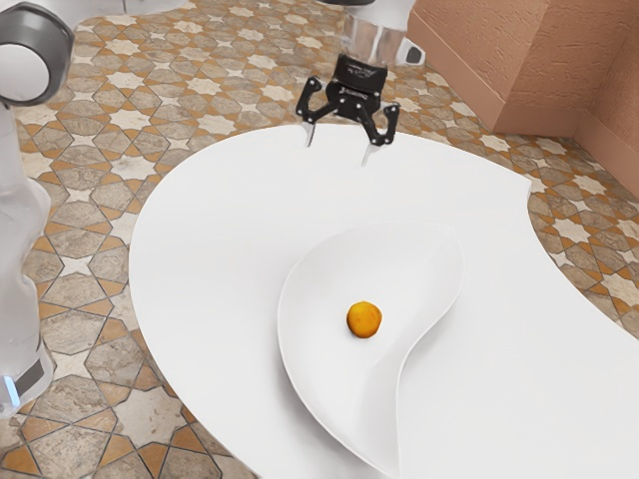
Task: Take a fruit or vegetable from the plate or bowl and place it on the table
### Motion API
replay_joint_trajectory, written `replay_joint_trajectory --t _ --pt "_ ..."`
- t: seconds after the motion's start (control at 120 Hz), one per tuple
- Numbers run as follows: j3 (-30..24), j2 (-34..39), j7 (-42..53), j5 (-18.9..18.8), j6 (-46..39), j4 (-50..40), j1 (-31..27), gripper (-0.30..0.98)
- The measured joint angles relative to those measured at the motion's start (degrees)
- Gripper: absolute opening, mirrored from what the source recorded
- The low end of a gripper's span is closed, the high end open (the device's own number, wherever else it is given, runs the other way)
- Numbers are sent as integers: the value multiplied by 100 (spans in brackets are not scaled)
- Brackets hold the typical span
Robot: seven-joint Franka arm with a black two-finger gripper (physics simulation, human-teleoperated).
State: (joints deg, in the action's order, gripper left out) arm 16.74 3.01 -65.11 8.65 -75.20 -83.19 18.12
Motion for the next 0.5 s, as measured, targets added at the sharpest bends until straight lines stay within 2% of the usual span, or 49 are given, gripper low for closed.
replay_joint_trajectory --t 0.183,0.292,0.4,0.5 --pt "-28 -39 -1856 -127 -662 -2 -148 69" --pt "-101 -108 -2667 21 -857 65 -113 69" --pt "-132 -451 -2993 147 -955 84 -7 69" --pt "-109 -842 -2723 198 -1019 82 241 69"
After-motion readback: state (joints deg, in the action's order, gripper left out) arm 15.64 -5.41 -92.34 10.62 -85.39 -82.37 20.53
